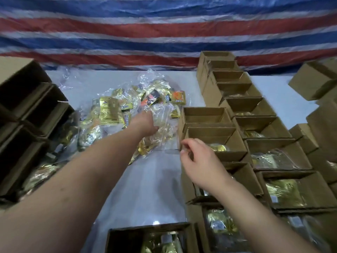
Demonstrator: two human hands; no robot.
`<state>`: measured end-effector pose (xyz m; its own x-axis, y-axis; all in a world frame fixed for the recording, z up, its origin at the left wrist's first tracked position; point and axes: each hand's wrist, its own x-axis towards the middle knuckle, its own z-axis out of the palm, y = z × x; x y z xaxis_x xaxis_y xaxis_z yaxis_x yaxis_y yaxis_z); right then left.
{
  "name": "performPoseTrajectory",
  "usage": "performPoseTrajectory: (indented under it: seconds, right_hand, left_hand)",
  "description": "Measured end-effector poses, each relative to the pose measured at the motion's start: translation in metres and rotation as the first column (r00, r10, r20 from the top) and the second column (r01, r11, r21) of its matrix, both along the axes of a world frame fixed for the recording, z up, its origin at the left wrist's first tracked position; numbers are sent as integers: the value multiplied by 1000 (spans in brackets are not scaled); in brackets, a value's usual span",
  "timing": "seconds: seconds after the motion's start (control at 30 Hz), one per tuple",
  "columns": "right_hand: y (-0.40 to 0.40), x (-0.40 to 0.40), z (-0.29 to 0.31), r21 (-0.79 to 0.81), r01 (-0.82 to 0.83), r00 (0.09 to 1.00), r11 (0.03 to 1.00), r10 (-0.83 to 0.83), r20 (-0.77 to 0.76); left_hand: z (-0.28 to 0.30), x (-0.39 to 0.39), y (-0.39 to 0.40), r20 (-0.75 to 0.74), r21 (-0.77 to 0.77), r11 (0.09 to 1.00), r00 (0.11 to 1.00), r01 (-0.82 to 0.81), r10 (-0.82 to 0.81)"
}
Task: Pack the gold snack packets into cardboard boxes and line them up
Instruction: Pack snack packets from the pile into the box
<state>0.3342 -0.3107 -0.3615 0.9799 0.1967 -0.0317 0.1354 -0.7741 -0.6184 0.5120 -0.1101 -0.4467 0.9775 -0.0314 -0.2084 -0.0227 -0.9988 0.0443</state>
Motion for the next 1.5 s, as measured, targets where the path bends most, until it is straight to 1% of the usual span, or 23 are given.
performPoseTrajectory:
  seconds: [0.1, 0.13, 0.23, 0.27, 0.33, 0.47, 0.57, 0.63, 0.67, 0.73, 0.83, 0.97, 1.03, 1.07, 1.13, 1.2, 1.3, 1.33, 1.37, 1.4, 1.43, 1.47, 1.5]
  right_hand:
    - [1, 7, -14, 15, -28, 1000, 999, 28, 12]
    - [1, 8, -17, 22, -37, 999, 999, 37, 24]
    - [1, 9, -18, 37, -61, 997, 997, 59, 39]
    - [1, 7, -17, 40, -69, 997, 997, 68, 33]
    - [-1, 3, -12, 55, -71, 997, 996, 70, 22]
    - [-5, -6, 3, 73, -54, 998, 996, 55, -12]
    - [-4, -11, 18, 131, -4, 999, 991, 10, -45]
    - [3, -13, 30, 186, 42, 998, 982, -31, -63]
    - [8, -15, 37, 215, 73, 995, 974, -57, -83]
    - [21, -20, 56, 299, 125, 986, 946, -86, -142]
    - [41, -29, 89, 418, 106, 980, 902, -23, -197]
    - [60, -48, 131, 429, 19, 990, 903, 43, -135]
    - [61, -58, 144, 446, 33, 989, 894, 35, -143]
    - [59, -63, 147, 460, 46, 988, 887, 26, -151]
    - [53, -75, 150, 459, 79, 987, 885, -5, -161]
    - [45, -87, 152, 464, 71, 987, 883, 4, -158]
    - [32, -103, 150, 527, 91, 981, 845, 15, -193]
    - [27, -107, 149, 531, 105, 979, 841, 7, -205]
    - [22, -110, 149, 534, 118, 977, 837, -2, -213]
    - [19, -113, 150, 534, 132, 975, 835, -13, -220]
    - [16, -117, 151, 530, 146, 974, 836, -28, -224]
    - [13, -122, 152, 519, 153, 975, 841, -43, -219]
    - [12, -126, 153, 505, 149, 977, 850, -47, -209]
  left_hand:
    - [-22, 18, -4, -39, 13, 997, 996, -81, 82]
    - [-25, 19, -6, -45, 51, 995, 995, -86, 88]
    - [-29, 19, -8, -70, 224, 974, 998, 21, -6]
    - [-27, 15, -8, -97, 215, 976, 995, 16, 5]
    - [-22, 8, -5, -80, 77, 996, 995, -50, 56]
    - [9, -9, 9, 137, -195, 971, 976, -141, 170]
    - [56, -28, 28, 266, -442, 882, 915, -163, 303]
    - [98, -48, 35, 361, -573, 814, 863, -93, 353]
    - [121, -61, 35, 388, -620, 783, 847, -53, 364]
    - [165, -92, 32, 375, -706, 708, 831, -31, 410]
    - [219, -143, 19, 351, -794, 608, 818, 2, 456]
    - [263, -210, -8, 330, -859, 506, 837, 74, 436]
    - [274, -236, -21, 341, -865, 490, 847, 112, 408]
    - [279, -246, -26, 332, -878, 462, 850, 121, 409]
    - [284, -260, -30, 242, -936, 338, 873, 95, 424]
    - [285, -269, -32, 114, -976, 217, 886, 16, 450]
    - [285, -276, -26, -102, -969, 139, 842, -205, 530]
    - [283, -280, -23, -87, -961, 173, 830, -216, 552]
    - [282, -285, -18, 55, -947, 289, 818, -139, 573]
    - [282, -292, -15, 281, -885, 466, 789, -7, 546]
    - [282, -299, -15, 508, -751, 647, 741, 132, 438]
    - [281, -303, -16, 650, -597, 765, 704, 241, 285]
    - [280, -307, -19, 678, -504, 809, 719, 302, 154]
